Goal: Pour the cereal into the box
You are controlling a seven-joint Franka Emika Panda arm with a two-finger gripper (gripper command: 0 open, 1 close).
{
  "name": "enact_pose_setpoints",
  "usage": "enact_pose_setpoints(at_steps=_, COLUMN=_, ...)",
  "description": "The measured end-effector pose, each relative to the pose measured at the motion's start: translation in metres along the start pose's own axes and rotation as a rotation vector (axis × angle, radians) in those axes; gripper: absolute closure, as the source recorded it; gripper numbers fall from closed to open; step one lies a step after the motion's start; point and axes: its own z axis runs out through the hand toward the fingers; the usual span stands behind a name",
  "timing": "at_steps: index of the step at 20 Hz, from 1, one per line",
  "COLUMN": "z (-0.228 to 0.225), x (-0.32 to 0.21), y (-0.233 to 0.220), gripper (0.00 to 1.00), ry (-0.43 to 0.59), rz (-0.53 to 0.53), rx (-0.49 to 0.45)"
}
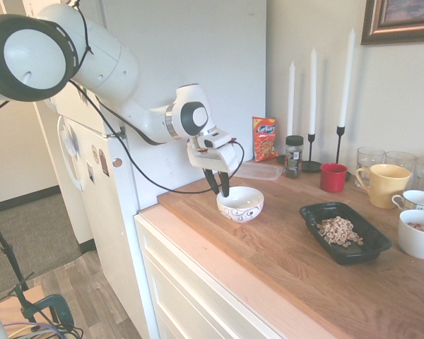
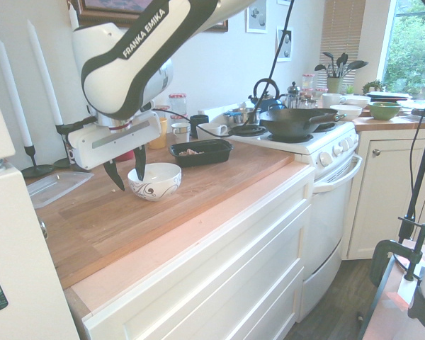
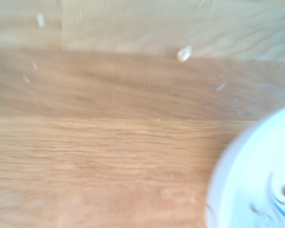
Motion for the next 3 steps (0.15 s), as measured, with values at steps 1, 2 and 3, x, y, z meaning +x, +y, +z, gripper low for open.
enact_pose_setpoints(at_steps=1, z=-0.012, x=0.005, y=0.003, gripper=0.00, ry=-0.026, rz=0.009, rx=0.011)
enact_pose_setpoints(at_steps=2, z=-0.022, x=0.010, y=0.005, gripper=0.00, ry=-0.055, rz=0.016, rx=0.020)
enact_pose_setpoints(at_steps=3, z=-0.029, x=0.014, y=0.008, gripper=0.00, ry=-0.079, rz=0.020, rx=0.027)
